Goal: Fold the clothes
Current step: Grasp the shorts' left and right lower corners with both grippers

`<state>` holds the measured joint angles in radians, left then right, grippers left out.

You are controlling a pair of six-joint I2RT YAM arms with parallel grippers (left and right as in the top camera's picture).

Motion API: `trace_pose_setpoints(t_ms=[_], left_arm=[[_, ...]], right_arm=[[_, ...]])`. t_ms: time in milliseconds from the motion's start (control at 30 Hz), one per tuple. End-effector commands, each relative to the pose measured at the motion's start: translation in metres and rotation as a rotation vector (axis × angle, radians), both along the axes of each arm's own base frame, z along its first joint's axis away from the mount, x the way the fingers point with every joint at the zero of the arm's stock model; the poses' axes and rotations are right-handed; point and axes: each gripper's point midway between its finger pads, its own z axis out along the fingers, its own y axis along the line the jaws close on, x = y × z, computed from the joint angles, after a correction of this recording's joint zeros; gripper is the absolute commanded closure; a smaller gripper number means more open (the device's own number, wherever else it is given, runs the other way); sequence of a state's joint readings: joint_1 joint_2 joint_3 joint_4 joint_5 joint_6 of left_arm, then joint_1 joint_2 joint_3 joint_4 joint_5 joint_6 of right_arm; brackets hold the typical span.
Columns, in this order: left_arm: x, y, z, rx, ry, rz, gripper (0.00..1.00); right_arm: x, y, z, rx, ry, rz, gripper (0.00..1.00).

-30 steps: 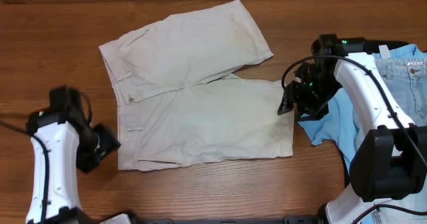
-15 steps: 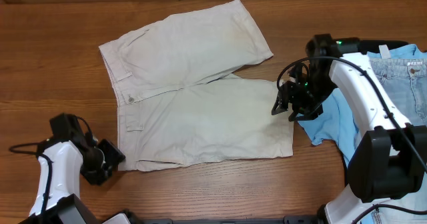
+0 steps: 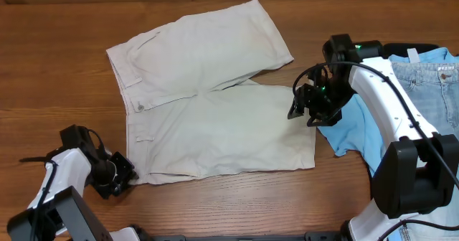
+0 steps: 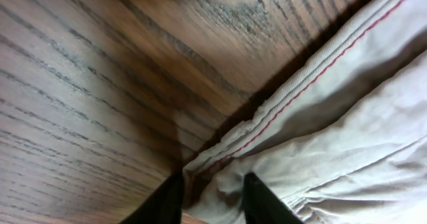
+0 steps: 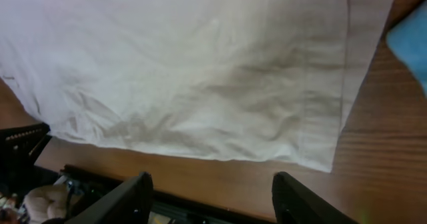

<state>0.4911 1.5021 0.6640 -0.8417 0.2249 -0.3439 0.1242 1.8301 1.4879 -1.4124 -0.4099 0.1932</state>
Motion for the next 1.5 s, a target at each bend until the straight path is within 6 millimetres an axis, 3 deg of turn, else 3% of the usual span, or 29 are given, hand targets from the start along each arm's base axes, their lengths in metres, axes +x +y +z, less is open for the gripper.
trace_pose_setpoints(t_ms=[0, 100, 133, 200, 433, 500, 667, 833, 967, 1133, 1267, 1400, 1467], left_arm=[[-0.008, -0.008, -0.015, -0.038, 0.047, -0.005, 0.81], [-0.004, -0.005, -0.011, -0.032, 0.044, -0.007, 0.93], [0.0, -0.002, -0.006, -0.026, 0.039, -0.014, 0.96], [0.005, 0.003, 0.001, -0.013, 0.034, -0.035, 0.96], [0.018, 0.014, 0.02, 0.014, 0.023, -0.07, 0.95], [0.015, 0.015, 0.02, 0.024, 0.035, -0.075, 0.95], [0.015, 0.016, 0.02, 0.026, 0.035, -0.081, 0.95], [0.015, 0.016, 0.02, 0.026, 0.033, -0.089, 0.95], [0.015, 0.016, 0.02, 0.026, 0.033, -0.089, 0.94], [0.015, 0.016, 0.02, 0.026, 0.034, -0.09, 0.94], [0.015, 0.016, 0.02, 0.026, 0.034, -0.09, 0.94], [0.015, 0.015, 0.02, 0.024, 0.035, -0.09, 0.94], [0.014, 0.015, 0.02, 0.024, 0.036, -0.09, 0.95]], right_arm=[[0.006, -0.009, -0.004, -0.039, 0.011, -0.078, 0.39], [0.011, -0.025, -0.006, -0.084, 0.019, -0.162, 0.37], [0.014, -0.042, -0.009, -0.142, 0.03, -0.24, 0.37], [0.013, -0.053, -0.009, -0.144, 0.051, -0.284, 0.38], [-0.027, -0.083, -0.002, -0.18, 0.194, -0.299, 0.44], [-0.041, -0.082, -0.008, -0.18, 0.198, -0.301, 0.41], [-0.076, -0.076, -0.046, -0.165, 0.259, -0.33, 0.39], [-0.091, -0.039, -0.07, 0.021, 0.27, -0.286, 0.43], [-0.109, -0.025, -0.089, 0.009, 0.294, -0.259, 0.45], [-0.101, -0.021, -0.1, -0.006, 0.254, -0.287, 0.45], [-0.091, -0.035, -0.109, -0.098, 0.211, -0.327, 0.46], [-0.087, -0.042, -0.113, -0.136, 0.185, -0.334, 0.61], [-0.088, -0.041, -0.113, -0.137, 0.189, -0.332, 0.75]])
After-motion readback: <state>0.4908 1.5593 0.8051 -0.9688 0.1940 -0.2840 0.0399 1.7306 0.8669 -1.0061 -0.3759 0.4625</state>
